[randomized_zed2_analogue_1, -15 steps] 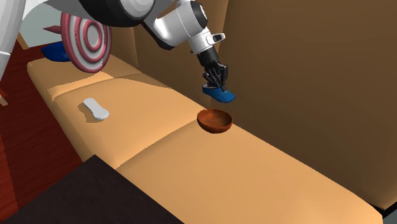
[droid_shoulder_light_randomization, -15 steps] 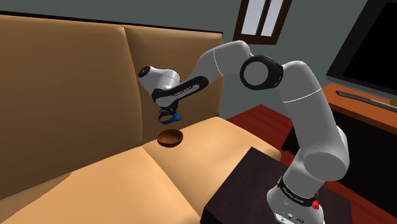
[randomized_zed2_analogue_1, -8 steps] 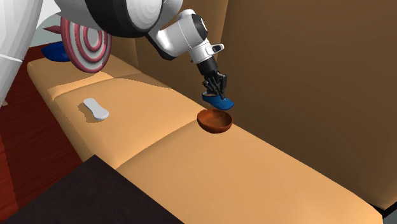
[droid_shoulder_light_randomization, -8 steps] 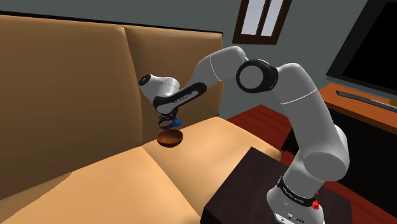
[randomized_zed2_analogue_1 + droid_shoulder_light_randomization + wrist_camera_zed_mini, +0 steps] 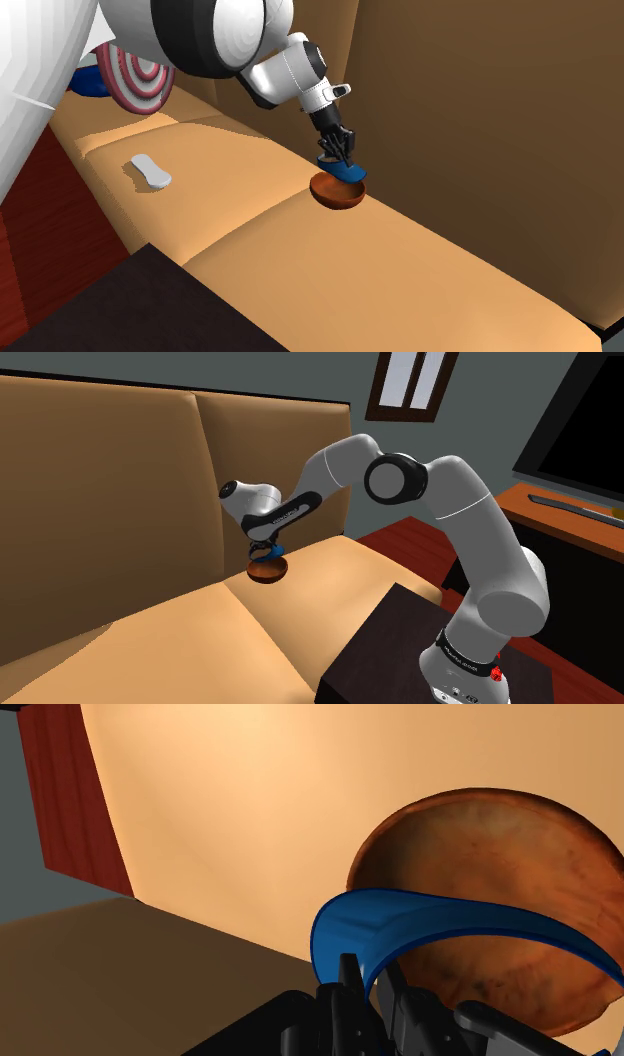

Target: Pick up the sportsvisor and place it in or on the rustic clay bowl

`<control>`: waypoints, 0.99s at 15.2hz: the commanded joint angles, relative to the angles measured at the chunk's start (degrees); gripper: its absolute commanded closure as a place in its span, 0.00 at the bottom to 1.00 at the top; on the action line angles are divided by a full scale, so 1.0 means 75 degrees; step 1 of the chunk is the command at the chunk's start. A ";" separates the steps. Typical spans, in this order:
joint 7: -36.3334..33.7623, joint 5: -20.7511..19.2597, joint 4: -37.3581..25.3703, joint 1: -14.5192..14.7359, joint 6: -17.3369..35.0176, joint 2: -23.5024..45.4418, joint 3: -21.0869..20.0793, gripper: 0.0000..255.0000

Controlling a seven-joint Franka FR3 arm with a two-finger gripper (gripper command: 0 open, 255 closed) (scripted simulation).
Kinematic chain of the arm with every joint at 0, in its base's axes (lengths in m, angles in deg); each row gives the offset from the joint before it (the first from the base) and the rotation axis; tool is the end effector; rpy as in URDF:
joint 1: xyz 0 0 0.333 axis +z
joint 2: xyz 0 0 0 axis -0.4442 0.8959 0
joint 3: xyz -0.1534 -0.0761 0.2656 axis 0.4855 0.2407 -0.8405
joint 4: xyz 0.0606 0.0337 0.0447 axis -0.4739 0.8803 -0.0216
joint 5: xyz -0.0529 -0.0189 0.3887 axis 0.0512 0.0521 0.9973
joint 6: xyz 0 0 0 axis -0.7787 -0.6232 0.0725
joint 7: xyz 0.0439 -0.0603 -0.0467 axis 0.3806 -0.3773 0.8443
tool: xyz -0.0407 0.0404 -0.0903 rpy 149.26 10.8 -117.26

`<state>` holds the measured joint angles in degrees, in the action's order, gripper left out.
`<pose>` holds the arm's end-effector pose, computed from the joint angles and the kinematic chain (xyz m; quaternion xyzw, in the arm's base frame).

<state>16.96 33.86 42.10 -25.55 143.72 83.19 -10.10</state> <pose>0.7058 0.0849 0.1809 0.9528 -0.0949 0.0066 0.2882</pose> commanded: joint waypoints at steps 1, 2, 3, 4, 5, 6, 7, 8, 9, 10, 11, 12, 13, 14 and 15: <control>-0.0009 -0.0007 0.0004 -0.0002 0.0017 0.0009 0.0004 1.00; -0.0009 -0.0007 0.0004 -0.0002 0.0017 0.0009 0.0004 1.00; -0.0009 -0.0007 0.0004 -0.0002 0.0017 0.0009 0.0004 1.00; -0.0009 -0.0007 0.0004 -0.0002 0.0017 0.0009 0.0004 1.00; -0.0009 -0.0007 0.0004 -0.0002 0.0017 0.0009 0.0004 1.00; -0.0009 -0.0007 0.0004 -0.0002 0.0017 0.0009 0.0004 0.00; -0.0009 -0.0007 0.0004 -0.0002 0.0017 0.0009 0.0004 0.00; -0.0009 -0.0007 0.0005 -0.0002 0.0017 0.0009 0.0004 0.00; -0.0009 -0.0007 0.0005 -0.0002 0.0017 0.0008 0.0004 0.00; -0.0009 -0.0007 0.0005 -0.0002 0.0017 0.0008 0.0004 0.00; -0.0009 -0.0007 0.0005 -0.0002 0.0017 0.0009 0.0004 0.00; 0.0022 0.0052 -0.0050 0.0059 -0.0148 -0.0086 -0.0043 0.00; 0.0055 0.0110 -0.0118 0.0122 -0.0317 -0.0173 -0.0089 0.00; 0.0090 0.0167 -0.0199 0.0187 -0.0491 -0.0252 -0.0132 0.00; 0.0119 0.0211 -0.0272 0.0240 -0.0631 -0.0308 -0.0165 0.00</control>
<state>17.68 35.07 40.63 -24.23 140.19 81.32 -11.05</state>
